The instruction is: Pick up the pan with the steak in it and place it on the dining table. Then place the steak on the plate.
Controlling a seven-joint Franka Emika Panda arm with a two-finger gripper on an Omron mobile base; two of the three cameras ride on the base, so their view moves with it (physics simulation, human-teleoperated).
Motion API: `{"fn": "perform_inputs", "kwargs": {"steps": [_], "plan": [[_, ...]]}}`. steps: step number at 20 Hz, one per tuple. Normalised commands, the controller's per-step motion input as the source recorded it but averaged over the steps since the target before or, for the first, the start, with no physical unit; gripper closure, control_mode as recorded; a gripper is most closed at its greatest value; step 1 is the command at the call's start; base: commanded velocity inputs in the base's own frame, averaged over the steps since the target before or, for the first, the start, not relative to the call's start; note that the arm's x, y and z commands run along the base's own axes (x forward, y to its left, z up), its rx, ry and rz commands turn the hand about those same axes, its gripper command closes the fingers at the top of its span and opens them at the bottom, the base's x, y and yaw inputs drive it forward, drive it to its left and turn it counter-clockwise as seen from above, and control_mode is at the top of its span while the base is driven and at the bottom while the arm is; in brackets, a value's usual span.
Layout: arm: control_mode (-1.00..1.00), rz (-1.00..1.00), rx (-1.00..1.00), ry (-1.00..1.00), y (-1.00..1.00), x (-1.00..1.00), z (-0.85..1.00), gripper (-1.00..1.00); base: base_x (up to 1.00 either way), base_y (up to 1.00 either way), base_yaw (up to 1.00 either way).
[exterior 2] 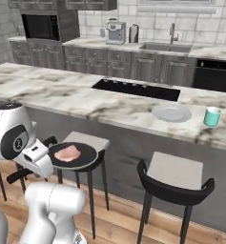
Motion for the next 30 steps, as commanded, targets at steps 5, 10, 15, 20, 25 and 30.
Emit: {"fn": "perform_inputs", "kwargs": {"steps": [5, 10, 15, 20, 25, 30], "plan": [[1.00, 0.00, 0.00, 0.00, 0.00, 0.00, 0.00, 1.00, 0.26, 0.00, -0.19], [1.00, 0.00, 0.00, 0.00, 0.00, 0.00, 0.00, 1.00, 0.61, 0.00, -0.18], [1.00, 0.00, 0.00, 0.00, 0.00, 0.00, 0.00, 1.00, 0.82, 0.00, -0.16], [1.00, 0.00, 0.00, 0.00, 0.00, 0.00, 0.00, 1.00, 0.78, 0.00, -0.14], [-1.00, -0.07, 0.00, -0.04, 0.00, 0.44, 0.05, 1.00, 0.29, 0.00, -0.05], [-1.00, -0.12, 0.00, -0.12, 0.00, 0.55, 0.27, 1.00, 0.00, 0.00, 0.00]]}}
